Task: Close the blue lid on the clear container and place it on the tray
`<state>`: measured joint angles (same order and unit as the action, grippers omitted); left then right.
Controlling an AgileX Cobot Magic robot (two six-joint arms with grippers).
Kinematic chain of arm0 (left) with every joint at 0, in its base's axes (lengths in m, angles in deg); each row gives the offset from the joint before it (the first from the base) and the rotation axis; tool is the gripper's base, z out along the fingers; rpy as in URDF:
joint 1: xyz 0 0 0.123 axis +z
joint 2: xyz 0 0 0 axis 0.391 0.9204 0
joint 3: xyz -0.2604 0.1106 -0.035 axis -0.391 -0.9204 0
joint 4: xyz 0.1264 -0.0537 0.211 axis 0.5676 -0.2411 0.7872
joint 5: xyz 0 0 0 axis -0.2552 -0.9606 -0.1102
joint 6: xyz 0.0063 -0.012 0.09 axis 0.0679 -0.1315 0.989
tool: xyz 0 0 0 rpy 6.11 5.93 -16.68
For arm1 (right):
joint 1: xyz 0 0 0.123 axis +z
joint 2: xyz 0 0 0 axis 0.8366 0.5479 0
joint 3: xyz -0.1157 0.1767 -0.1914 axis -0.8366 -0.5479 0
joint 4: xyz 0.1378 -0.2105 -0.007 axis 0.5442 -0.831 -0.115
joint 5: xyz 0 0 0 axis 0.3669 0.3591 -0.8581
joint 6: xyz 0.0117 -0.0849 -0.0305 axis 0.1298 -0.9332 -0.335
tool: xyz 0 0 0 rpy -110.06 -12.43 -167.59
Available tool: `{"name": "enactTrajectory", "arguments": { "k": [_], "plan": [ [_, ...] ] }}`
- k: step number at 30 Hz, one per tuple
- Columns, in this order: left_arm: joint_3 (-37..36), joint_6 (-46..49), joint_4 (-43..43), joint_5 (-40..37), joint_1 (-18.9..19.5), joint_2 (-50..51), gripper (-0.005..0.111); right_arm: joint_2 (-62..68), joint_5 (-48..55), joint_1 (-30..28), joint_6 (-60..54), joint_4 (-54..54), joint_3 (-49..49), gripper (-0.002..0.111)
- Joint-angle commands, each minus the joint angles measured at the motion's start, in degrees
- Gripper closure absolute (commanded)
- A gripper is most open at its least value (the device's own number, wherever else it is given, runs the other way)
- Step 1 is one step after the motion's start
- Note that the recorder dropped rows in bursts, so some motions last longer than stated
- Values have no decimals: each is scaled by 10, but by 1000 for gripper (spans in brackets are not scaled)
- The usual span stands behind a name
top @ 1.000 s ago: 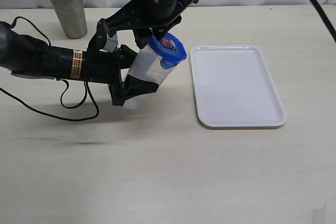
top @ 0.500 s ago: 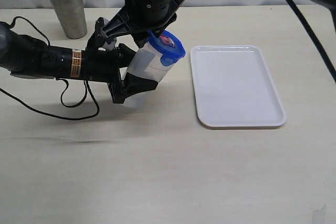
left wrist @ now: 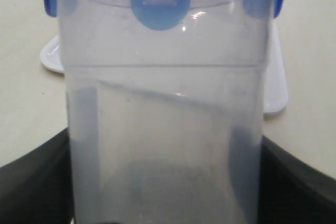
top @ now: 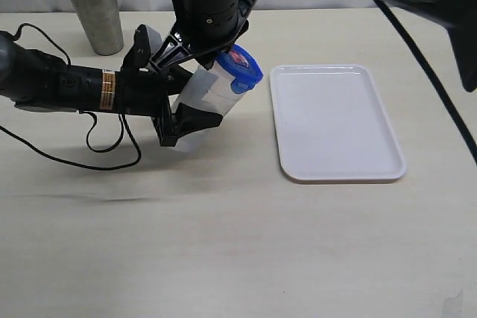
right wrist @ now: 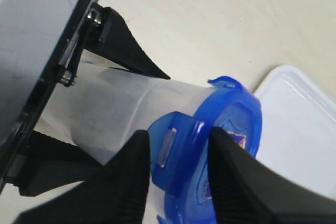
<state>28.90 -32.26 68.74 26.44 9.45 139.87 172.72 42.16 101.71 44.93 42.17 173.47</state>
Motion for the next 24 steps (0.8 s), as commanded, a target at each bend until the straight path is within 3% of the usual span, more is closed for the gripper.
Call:
{"name": "enactTrajectory", "arguments": {
  "k": [1,8,24],
  "plan": [
    [3,24,-2,45,-6,-2,107,40,0,12,-42,85,-17,82],
    [3,33,-4,45,-6,-2,107,-1,0,12,-63,106,18,82],
    [3,33,-6,41,-6,-2,107,-159,0,10,-70,46,-8,82]
  ]
}}
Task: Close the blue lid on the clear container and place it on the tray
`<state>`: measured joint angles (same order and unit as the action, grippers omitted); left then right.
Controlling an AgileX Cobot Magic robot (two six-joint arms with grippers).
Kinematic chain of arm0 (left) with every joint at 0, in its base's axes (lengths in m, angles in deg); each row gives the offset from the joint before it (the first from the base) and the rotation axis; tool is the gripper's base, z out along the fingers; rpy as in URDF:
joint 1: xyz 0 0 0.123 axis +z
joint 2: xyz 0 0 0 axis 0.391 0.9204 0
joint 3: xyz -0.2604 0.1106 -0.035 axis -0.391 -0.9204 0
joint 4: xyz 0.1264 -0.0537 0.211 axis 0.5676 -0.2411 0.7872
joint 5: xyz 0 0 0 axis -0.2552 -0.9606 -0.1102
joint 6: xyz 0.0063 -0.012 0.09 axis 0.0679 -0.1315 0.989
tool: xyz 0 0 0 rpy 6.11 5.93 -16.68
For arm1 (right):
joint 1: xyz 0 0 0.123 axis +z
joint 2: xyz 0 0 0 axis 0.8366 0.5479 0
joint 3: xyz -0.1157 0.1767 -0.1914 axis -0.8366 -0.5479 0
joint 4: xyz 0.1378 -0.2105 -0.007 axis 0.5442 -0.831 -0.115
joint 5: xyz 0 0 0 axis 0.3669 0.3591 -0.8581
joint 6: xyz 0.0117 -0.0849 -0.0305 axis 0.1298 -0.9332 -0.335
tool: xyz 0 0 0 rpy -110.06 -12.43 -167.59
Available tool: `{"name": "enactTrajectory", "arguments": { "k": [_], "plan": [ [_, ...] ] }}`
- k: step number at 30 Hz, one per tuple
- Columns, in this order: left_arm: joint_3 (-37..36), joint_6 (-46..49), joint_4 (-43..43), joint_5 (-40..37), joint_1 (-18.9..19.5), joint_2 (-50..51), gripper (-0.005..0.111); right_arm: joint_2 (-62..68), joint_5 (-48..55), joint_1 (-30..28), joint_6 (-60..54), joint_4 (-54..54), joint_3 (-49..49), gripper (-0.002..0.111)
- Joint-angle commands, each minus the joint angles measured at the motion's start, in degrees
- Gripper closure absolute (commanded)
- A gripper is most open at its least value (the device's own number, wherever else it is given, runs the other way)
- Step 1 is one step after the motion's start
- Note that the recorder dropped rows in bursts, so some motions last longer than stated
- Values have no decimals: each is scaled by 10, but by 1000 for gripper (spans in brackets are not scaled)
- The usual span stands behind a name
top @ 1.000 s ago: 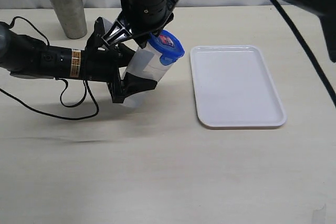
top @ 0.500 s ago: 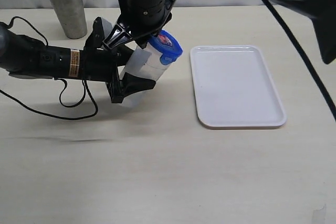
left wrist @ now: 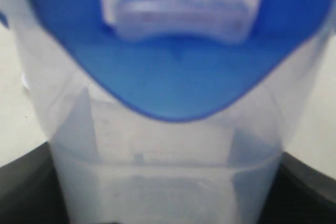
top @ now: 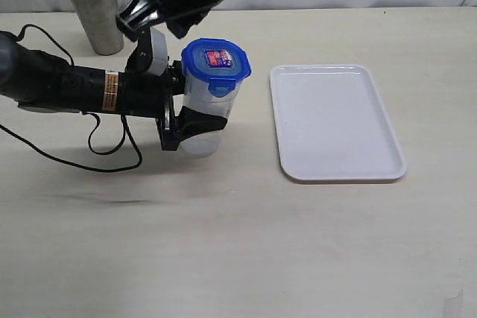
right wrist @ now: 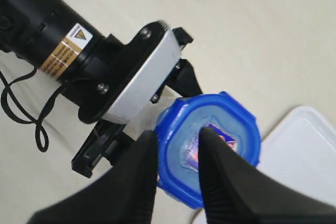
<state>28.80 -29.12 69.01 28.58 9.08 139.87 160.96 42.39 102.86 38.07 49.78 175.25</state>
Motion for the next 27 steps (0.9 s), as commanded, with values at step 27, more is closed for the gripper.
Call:
{"name": "enactTrajectory", "arguments": {
  "k": [27],
  "plan": [
    [4,2,-35,34,-1,-2,107,-991,-381,-1,155,-150,-740,103]
  ]
}}
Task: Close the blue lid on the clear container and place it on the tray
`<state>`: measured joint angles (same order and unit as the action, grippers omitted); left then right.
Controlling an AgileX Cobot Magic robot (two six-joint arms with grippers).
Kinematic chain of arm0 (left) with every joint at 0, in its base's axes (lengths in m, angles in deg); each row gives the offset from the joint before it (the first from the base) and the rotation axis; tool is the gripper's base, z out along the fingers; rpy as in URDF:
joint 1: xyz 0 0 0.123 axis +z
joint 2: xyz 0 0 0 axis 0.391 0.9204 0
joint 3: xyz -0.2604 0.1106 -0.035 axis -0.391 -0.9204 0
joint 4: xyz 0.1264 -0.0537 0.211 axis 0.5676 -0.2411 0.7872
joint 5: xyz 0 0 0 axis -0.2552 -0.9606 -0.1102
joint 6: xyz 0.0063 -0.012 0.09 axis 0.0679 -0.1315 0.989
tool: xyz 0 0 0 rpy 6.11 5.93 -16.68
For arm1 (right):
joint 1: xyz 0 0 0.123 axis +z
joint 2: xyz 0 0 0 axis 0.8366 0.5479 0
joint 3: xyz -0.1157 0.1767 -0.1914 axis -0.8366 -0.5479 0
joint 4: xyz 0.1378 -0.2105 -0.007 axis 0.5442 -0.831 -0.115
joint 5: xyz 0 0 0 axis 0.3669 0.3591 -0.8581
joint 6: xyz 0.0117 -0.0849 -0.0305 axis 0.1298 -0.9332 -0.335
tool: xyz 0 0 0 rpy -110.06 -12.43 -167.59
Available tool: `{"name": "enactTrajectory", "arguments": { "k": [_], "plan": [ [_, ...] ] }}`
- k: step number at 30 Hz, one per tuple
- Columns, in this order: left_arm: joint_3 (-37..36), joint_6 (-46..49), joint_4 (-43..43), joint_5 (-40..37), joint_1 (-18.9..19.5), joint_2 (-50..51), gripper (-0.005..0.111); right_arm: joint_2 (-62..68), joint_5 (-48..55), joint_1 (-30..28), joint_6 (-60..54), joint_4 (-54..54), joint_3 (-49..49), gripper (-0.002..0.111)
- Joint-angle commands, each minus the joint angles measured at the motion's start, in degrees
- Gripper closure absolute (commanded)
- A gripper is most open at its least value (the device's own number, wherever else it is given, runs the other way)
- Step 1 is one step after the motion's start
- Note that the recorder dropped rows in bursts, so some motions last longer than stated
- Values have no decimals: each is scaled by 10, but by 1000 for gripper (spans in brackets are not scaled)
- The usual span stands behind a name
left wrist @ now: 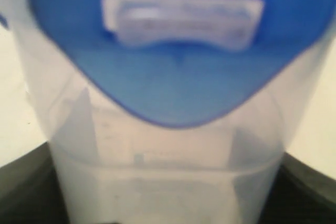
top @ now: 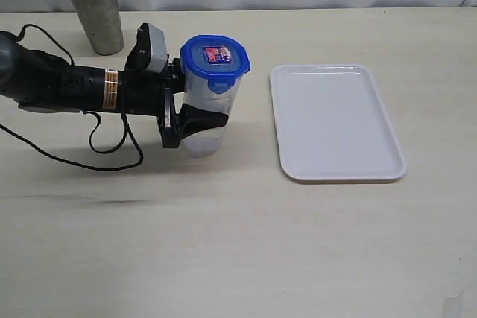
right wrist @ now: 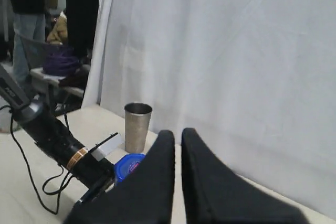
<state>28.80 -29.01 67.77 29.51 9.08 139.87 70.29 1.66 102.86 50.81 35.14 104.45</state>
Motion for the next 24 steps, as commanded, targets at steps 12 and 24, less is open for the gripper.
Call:
{"name": "enactTrajectory", "arguments": {
  "k": [12,24],
  "plan": [
    [4,1,-17,28,-1,-2,107,-203,171,0,42,40,-92,104],
    [4,1,-16,33,-1,-2,107,-203,171,0,42,52,-92,104]
  ]
}}
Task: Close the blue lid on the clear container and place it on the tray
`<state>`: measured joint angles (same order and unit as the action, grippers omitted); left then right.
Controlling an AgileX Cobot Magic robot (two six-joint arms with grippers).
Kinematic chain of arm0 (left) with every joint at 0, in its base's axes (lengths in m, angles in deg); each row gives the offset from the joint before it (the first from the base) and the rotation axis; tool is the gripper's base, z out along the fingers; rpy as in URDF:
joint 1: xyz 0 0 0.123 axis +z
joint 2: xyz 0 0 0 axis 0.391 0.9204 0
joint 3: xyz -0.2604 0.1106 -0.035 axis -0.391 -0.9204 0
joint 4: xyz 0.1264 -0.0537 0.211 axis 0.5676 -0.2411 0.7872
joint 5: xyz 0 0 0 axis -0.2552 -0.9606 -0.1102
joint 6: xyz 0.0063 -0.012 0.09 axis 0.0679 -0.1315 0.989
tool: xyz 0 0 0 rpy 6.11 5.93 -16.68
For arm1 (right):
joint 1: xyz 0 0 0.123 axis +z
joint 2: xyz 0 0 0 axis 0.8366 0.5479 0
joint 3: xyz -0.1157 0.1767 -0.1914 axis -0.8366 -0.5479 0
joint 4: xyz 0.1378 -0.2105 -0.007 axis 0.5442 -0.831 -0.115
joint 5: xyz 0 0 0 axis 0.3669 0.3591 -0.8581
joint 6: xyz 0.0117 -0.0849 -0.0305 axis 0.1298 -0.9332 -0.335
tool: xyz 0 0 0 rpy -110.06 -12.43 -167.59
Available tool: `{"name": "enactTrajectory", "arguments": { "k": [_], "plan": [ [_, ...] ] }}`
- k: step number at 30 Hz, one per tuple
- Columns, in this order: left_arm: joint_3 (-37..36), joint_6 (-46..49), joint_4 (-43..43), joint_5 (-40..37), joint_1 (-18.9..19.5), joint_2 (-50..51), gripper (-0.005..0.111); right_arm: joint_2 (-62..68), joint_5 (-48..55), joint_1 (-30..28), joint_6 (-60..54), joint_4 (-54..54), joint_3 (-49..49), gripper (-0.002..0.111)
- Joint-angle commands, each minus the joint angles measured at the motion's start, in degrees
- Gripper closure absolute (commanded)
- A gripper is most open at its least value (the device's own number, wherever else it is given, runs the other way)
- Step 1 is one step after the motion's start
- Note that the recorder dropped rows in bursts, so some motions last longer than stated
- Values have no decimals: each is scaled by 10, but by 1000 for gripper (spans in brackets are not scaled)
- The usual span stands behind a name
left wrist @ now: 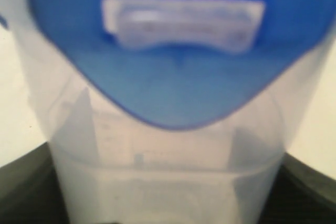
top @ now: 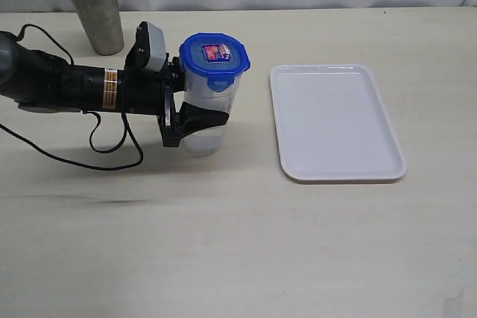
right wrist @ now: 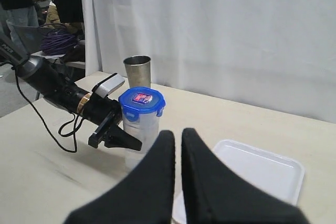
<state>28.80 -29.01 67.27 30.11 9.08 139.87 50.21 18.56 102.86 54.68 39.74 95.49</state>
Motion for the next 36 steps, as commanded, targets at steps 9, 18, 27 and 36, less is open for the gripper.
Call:
{"name": "enactTrajectory", "arguments": {
  "k": [9,18,27,36],
  "plan": [
    [4,1,-7,31,-1,-2,107,-2,0,-50,3,14,-34,104],
    [7,1,-50,79,-1,-2,107,-2,-65,-198,3,139,-103,104],
    [62,-64,-52,79,-2,-30,107,-2,-168,-286,3,200,-188,104],
    [92,-92,-54,52,-61,-62,107,-2,-181,-289,3,200,-303,104]
  ]
}}
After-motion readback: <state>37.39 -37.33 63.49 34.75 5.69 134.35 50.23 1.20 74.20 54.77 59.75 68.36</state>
